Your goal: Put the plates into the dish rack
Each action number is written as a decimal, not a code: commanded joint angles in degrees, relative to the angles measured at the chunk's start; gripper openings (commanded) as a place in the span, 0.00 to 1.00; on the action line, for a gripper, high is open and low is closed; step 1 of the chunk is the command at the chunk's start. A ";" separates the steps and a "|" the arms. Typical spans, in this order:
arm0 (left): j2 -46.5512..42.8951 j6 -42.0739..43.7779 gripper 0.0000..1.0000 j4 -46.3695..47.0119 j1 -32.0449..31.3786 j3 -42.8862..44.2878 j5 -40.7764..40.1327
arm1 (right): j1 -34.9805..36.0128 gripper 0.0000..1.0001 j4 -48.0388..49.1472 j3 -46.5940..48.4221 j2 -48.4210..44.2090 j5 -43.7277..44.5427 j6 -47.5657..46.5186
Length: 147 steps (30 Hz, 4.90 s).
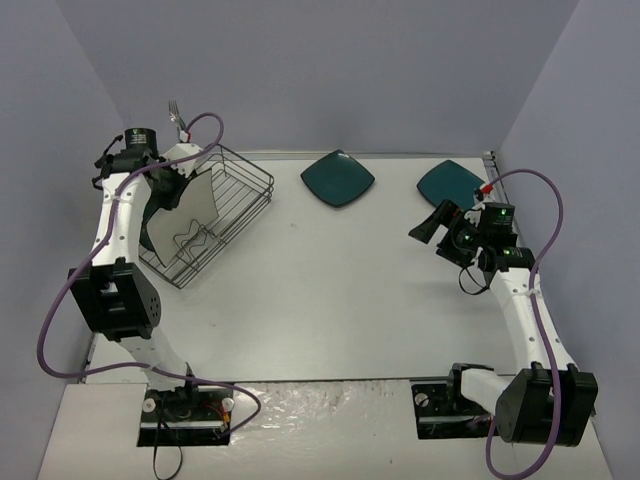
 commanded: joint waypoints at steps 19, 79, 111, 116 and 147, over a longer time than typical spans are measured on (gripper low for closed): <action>-8.15 -6.81 0.51 12.95 1.48 -3.00 1.15 | -0.58 1.00 4.55 -2.92 -1.10 3.45 2.26; -30.83 -47.24 0.97 16.15 -7.39 -17.13 -6.35 | -15.57 0.95 54.36 -4.11 32.85 10.88 23.50; -34.86 -50.96 0.97 14.43 -8.91 -22.27 -2.80 | -17.28 0.38 60.13 12.39 65.64 1.87 37.83; -36.47 -51.44 0.97 14.57 -9.56 -24.92 -2.80 | -17.28 0.01 61.17 11.60 65.18 0.37 38.23; -25.91 -86.83 0.97 42.42 -29.40 -27.48 4.81 | -0.74 0.00 65.13 -5.34 15.61 -23.20 43.30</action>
